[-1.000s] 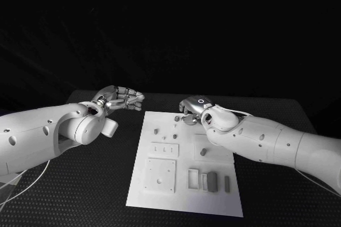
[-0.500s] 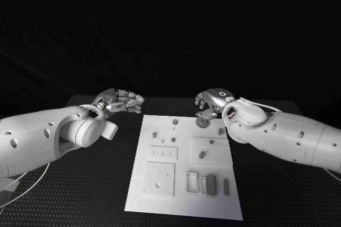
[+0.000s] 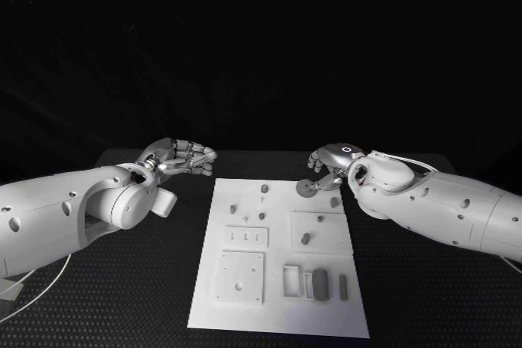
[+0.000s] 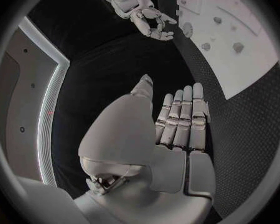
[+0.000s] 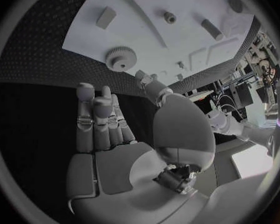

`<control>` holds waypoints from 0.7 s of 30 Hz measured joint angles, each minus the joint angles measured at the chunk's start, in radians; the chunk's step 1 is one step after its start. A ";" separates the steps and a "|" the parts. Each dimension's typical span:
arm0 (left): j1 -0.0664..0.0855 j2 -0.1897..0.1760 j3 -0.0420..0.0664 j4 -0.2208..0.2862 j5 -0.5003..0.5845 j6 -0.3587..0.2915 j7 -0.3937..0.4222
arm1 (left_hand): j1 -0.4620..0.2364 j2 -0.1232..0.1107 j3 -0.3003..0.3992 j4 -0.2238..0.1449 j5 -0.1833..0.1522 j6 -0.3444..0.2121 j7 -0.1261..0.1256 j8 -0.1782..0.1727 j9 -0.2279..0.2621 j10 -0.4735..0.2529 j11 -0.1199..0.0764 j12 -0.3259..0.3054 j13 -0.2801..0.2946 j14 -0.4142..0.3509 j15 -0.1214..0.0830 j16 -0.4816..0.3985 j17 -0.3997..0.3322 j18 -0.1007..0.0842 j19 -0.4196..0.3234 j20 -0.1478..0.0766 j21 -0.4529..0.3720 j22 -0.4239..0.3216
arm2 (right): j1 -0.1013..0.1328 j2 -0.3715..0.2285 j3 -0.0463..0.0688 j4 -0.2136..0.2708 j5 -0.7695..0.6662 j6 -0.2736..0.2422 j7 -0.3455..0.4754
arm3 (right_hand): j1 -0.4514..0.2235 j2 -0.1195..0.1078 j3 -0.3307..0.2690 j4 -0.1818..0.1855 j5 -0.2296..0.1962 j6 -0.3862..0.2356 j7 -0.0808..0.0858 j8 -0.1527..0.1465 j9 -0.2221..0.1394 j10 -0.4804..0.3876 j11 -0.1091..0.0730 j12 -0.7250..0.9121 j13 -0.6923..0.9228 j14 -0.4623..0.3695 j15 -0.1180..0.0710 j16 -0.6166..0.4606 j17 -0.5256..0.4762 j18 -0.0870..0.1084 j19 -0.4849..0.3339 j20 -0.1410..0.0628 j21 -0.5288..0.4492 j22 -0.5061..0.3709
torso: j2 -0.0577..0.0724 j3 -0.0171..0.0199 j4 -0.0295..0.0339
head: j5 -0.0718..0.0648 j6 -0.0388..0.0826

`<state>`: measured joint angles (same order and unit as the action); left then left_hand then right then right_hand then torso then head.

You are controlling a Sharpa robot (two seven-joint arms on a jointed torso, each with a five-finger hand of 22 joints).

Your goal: Assemble the parts on the task board

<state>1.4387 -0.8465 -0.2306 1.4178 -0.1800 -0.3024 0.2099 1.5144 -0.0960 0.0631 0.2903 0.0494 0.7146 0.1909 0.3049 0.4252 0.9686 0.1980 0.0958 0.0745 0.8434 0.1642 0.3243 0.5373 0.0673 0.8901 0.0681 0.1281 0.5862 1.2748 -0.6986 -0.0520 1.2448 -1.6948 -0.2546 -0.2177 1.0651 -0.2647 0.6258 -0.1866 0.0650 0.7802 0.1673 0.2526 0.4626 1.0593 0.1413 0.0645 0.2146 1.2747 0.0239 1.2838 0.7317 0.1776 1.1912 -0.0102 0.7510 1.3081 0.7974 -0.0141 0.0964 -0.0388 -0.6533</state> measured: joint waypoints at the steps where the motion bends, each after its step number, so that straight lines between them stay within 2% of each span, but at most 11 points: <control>1: 0.000 0.000 0.000 0.000 0.000 0.000 0.000 | 0.000 0.000 0.000 0.000 0.000 0.000 0.000 0.000 0.000 0.000 0.000 0.000 0.000 0.000 0.000 0.000 0.000 0.000 0.000 0.000 0.000 0.000 | -0.003 0.008 0.000 -0.010 0.000 0.003 0.002 | 0.000 0.000 0.003 0.003 0.000 -0.003 0.003 0.000 0.000 0.000 0.000 0.000 -0.002 0.000 0.000 0.000 -0.001 0.000 0.000 0.000 0.000 0.000 | 0.000 -0.0001 0.0001 | -0.001 0.000; 8: 0.000 0.004 0.000 -0.003 0.000 0.000 0.000 | 0.000 0.000 0.000 0.000 0.000 0.000 0.000 0.000 0.000 0.000 0.000 0.000 0.000 0.000 0.000 0.000 0.001 0.000 0.000 0.000 0.000 0.000 | -0.017 0.055 -0.001 -0.076 0.002 0.013 0.017 | -0.004 -0.004 0.002 0.005 0.000 -0.003 0.003 0.000 0.000 -0.001 0.001 0.006 -0.004 0.000 0.000 0.005 -0.003 0.000 -0.001 0.001 0.000 0.000 | 0.000 -0.0019 0.0036 | -0.007 -0.003; 10: 0.000 0.005 0.000 -0.003 0.000 0.000 0.000 | 0.000 0.000 0.000 0.000 0.000 0.000 0.000 0.000 0.000 0.000 0.000 0.000 0.000 0.000 0.000 -0.004 0.002 0.000 0.000 0.000 0.000 0.000 | -0.022 0.062 -0.001 -0.096 0.002 0.014 0.020 | -0.002 -0.002 -0.002 0.009 0.000 -0.003 0.003 0.000 0.000 0.032 -0.014 0.028 0.007 -0.002 -0.004 0.008 -0.005 0.000 -0.001 0.001 0.000 0.000 | 0.000 -0.0028 0.0049 | -0.009 -0.005; 11: 0.000 0.005 0.000 -0.003 0.000 0.001 0.000 | 0.000 0.000 0.000 0.000 0.000 0.000 0.000 0.000 0.000 0.000 0.000 0.000 0.000 0.000 0.000 -0.004 0.002 0.000 0.000 0.000 0.000 0.000 | -0.026 0.065 -0.001 -0.106 0.002 0.014 0.022 | 0.002 0.002 -0.003 0.008 0.000 -0.003 0.003 0.000 0.000 0.057 -0.024 0.043 0.017 -0.001 -0.014 0.010 -0.005 0.000 -0.001 0.001 0.000 0.000 | -0.001 -0.0031 0.0051 | -0.009 -0.006; 13: 0.000 0.005 0.000 -0.003 0.000 0.001 0.000 | 0.000 0.000 0.002 0.002 0.000 0.000 0.000 0.000 0.000 0.000 0.000 0.000 0.000 0.000 0.000 -0.004 0.002 0.000 0.000 0.000 0.000 0.000 | -0.030 0.068 -0.001 -0.115 0.002 0.014 0.025 | 0.009 0.002 -0.019 0.004 0.000 0.003 -0.003 0.010 0.001 0.163 -0.066 0.129 0.091 0.006 -0.053 0.015 -0.008 0.000 -0.001 0.001 0.000 0.000 | -0.001 -0.0034 0.0057 | -0.008 -0.007; 14: 0.000 0.005 0.000 -0.003 0.000 0.001 0.000 | 0.000 0.000 0.002 0.002 0.000 0.000 0.000 0.000 0.000 0.000 0.000 0.000 0.000 0.000 0.000 -0.004 0.002 0.000 0.000 0.000 0.000 0.000 | -0.031 0.069 -0.001 -0.118 0.002 0.014 0.026 | 0.012 0.002 -0.026 0.003 0.000 0.005 -0.005 0.012 0.003 0.191 -0.079 0.164 0.132 0.003 -0.068 0.015 -0.010 0.001 -0.001 0.001 0.000 0.000 | -0.001 -0.0033 0.0059 | -0.008 -0.007; 15: 0.000 0.004 0.000 -0.003 0.000 0.001 0.000 | 0.000 0.000 0.002 0.002 0.000 0.000 0.000 0.000 0.000 0.000 0.000 0.000 0.000 0.000 0.000 -0.004 0.002 -0.001 0.000 0.000 0.000 0.000 | -0.032 0.070 -0.002 -0.119 0.002 0.014 0.028 | 0.018 0.004 -0.041 0.000 0.000 0.005 -0.018 0.014 0.004 0.205 -0.094 0.248 0.230 0.004 -0.084 0.015 -0.012 0.008 0.004 -0.004 0.000 0.000 | -0.001 -0.0033 0.0061 | -0.008 -0.007; 16: 0.000 0.004 0.000 -0.003 0.000 0.001 0.000 | 0.000 0.000 0.002 0.002 0.000 0.000 0.000 0.000 0.000 0.000 0.000 0.000 0.000 0.000 0.000 -0.004 0.002 -0.001 0.000 0.000 0.000 0.000 | -0.033 0.071 -0.002 -0.119 0.002 0.014 0.029 | 0.024 0.006 -0.051 -0.003 0.000 0.007 -0.021 0.019 0.006 0.172 -0.106 0.339 0.345 -0.001 -0.095 0.015 -0.013 0.016 0.008 -0.008 0.000 0.000 | -0.001 -0.0033 0.0060 | -0.008 -0.008; 18: 0.000 0.004 0.000 -0.003 0.000 0.001 0.000 | 0.000 0.000 0.002 0.002 0.000 0.000 0.000 0.000 0.000 0.000 0.000 0.000 0.000 0.000 0.000 -0.004 0.002 -0.001 0.000 0.000 0.000 0.000 | -0.033 0.072 -0.002 -0.119 0.002 0.014 0.032 | 0.031 0.014 -0.052 -0.002 0.000 0.012 -0.027 0.023 0.006 0.103 -0.113 0.478 0.515 0.000 -0.101 0.025 -0.013 0.017 0.013 -0.013 0.000 0.000 | -0.001 -0.0034 0.0058 | -0.007 -0.008; 19: 0.000 0.003 0.000 -0.003 0.000 0.001 0.000 | 0.000 0.000 0.002 0.002 0.000 0.000 0.000 0.000 0.000 0.000 0.000 0.000 0.000 0.000 0.000 -0.004 0.002 -0.001 0.000 0.000 0.000 0.000 | -0.033 0.074 -0.002 -0.120 0.002 0.015 0.033 | 0.031 0.022 -0.052 -0.002 0.000 0.013 -0.033 0.027 0.006 0.061 -0.114 0.546 0.599 0.005 -0.105 0.032 -0.011 0.024 0.017 -0.017 0.000 0.000 | -0.001 -0.0034 0.0057 | -0.007 -0.009; 21: 0.000 0.004 0.000 -0.003 0.000 0.001 0.000 | 0.000 0.000 0.002 0.002 0.000 0.000 0.000 0.000 0.000 0.000 0.000 0.000 0.000 0.000 0.000 -0.004 0.001 -0.001 0.000 0.000 0.000 0.000 | -0.033 0.078 -0.002 -0.121 0.002 0.016 0.035 | 0.026 0.027 -0.052 -0.002 0.000 0.028 -0.036 0.033 0.008 0.050 -0.115 0.619 0.674 0.011 -0.106 0.046 -0.004 0.025 0.023 -0.018 0.009 0.000 | -0.001 -0.0034 0.0051 | -0.007 -0.010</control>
<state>1.4387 -0.8430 -0.2308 1.4147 -0.1804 -0.3019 0.2099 1.5144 -0.0960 0.0653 0.2924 0.0494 0.7146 0.1909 0.3050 0.4253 0.9686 0.1981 0.0958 0.0745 0.8434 0.1642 0.3206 0.5388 0.0661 0.8901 0.0681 0.1281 0.5862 1.2420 -0.6207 -0.0535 1.1234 -1.6925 -0.2388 -0.1825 1.0909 -0.2375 0.5740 -0.1888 0.0650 0.8082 0.1315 0.2853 0.4708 1.1094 0.0267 0.6832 0.8887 1.2856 -0.0824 1.3303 0.7280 0.2026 1.2138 -0.0281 0.7600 1.3078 0.7962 -0.0174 0.1015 -0.0455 -0.6630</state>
